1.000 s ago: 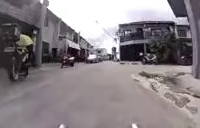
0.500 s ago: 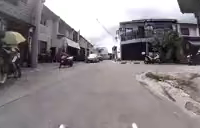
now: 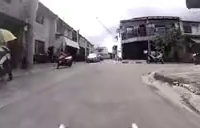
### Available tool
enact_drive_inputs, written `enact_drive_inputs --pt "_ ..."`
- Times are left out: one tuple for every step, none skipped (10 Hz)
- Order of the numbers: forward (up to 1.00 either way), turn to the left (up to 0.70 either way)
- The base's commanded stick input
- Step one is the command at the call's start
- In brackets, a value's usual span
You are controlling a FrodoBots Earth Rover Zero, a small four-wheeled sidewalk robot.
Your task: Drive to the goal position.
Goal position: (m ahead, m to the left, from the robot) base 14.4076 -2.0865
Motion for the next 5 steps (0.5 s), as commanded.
enact_drive_inputs --pt "1.0 0.02" --pt "1.0 0.02" --pt "1.0 0.02" --pt "1.0 0.02" --pt "1.0 0.02"
